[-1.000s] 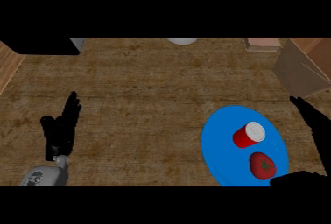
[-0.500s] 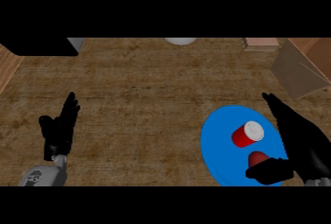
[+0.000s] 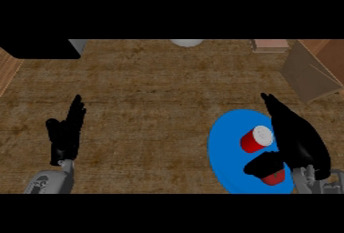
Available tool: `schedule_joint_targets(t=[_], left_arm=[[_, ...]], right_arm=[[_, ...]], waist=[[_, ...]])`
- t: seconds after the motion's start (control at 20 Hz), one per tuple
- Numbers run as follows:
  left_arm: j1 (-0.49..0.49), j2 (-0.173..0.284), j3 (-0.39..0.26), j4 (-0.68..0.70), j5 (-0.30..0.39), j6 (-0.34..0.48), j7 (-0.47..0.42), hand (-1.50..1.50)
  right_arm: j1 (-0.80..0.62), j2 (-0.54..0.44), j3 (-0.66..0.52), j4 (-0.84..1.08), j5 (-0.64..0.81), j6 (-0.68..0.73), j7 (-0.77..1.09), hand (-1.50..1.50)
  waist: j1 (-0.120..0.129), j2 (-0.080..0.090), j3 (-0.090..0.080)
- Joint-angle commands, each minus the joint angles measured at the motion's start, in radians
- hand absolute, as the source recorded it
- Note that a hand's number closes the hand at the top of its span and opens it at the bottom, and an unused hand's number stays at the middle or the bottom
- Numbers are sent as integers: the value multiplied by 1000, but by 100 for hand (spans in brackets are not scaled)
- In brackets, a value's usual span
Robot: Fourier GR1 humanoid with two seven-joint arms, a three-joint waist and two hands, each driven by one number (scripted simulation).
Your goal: Pick the can from the plate and place it in the cardboard box
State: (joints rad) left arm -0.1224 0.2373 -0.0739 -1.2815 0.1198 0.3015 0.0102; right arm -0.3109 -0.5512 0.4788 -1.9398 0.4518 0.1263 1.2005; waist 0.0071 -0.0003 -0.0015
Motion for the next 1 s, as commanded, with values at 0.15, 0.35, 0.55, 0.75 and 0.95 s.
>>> schedule_joint_targets(t=[0.15, 0.35, 0.55, 0.75, 0.95], left_arm=[[51, 22, 26, -7, 18, -46, -30, 0], [23, -13, 0, -19, -19, 0, -3, 0], [67, 10, 15, -62, -18, -8, -6, 0], [51, -39, 5, -21, -28, 10, -33, 0], [-1, -13, 18, -30, -39, 8, 32, 0]], right_arm=[[-30, 86, -16, 68, 41, 67, 198, -150], [1, 127, 4, 123, 109, 40, 170, -150], [-38, 129, -47, 120, 89, 124, 197, -150], [0, 126, -67, 194, 107, 124, 116, -150], [-7, 162, -63, 184, 136, 156, 134, -150]], waist=[[-1, -1, 0], [-6, -1, 1], [-1, -2, 1], [-5, 0, 1], [-9, -1, 1]])
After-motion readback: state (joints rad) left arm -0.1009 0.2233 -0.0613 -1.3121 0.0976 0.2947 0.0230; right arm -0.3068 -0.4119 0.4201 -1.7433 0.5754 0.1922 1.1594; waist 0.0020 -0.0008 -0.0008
